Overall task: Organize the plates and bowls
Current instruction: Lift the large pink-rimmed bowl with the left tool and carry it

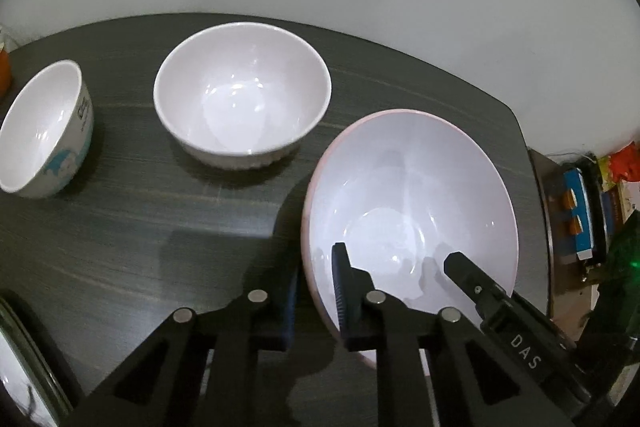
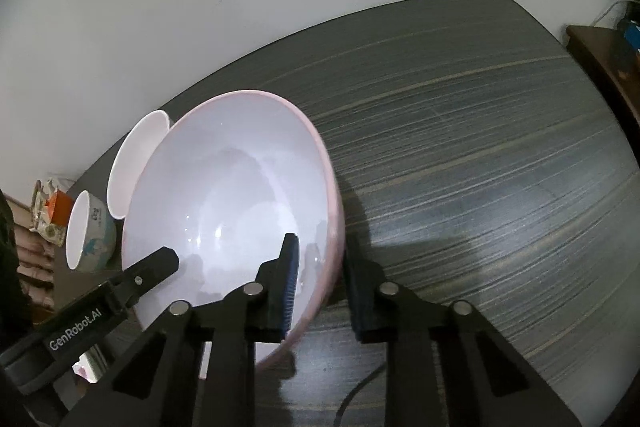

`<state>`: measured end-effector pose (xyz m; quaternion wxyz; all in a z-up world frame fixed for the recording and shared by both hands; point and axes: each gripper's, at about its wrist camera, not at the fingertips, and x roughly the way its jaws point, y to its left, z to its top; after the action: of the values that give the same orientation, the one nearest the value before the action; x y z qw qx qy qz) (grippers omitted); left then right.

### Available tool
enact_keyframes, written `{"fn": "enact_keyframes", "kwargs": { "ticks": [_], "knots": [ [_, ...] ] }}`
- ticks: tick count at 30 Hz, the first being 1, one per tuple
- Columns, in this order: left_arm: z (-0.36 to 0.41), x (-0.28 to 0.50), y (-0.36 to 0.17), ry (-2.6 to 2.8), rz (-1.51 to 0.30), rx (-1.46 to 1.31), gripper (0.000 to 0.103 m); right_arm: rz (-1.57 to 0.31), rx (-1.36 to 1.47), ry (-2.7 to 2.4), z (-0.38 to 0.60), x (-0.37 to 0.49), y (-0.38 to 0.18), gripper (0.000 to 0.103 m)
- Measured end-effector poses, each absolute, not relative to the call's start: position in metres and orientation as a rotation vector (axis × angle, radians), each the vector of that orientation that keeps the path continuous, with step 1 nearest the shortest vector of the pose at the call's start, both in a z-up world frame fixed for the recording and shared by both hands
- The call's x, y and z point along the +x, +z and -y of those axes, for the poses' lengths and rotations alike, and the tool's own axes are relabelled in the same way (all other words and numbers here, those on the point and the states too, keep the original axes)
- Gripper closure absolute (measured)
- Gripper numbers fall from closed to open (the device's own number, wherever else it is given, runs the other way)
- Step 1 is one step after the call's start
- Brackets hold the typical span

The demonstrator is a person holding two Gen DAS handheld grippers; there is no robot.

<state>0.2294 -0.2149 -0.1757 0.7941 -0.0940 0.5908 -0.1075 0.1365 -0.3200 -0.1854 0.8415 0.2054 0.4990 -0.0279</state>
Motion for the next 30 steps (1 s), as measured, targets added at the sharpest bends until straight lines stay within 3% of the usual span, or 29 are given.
{"fn": "enact_keyframes", "kwargs": {
  "ticks": [15, 30],
  "knots": [
    [0.172, 0.148, -0.12, -0.19, -1.208, -0.166, 0.088, -1.024, 0.449, -0.025, 0.289, 0.076, -0.146, 0.082],
    [0.09, 0.079, -0.1, -0.14, -1.219, -0.228, 0.088, -1.061, 0.419, 0.059, 0.216, -0.007, -0.138, 0.082]
  ]
}}
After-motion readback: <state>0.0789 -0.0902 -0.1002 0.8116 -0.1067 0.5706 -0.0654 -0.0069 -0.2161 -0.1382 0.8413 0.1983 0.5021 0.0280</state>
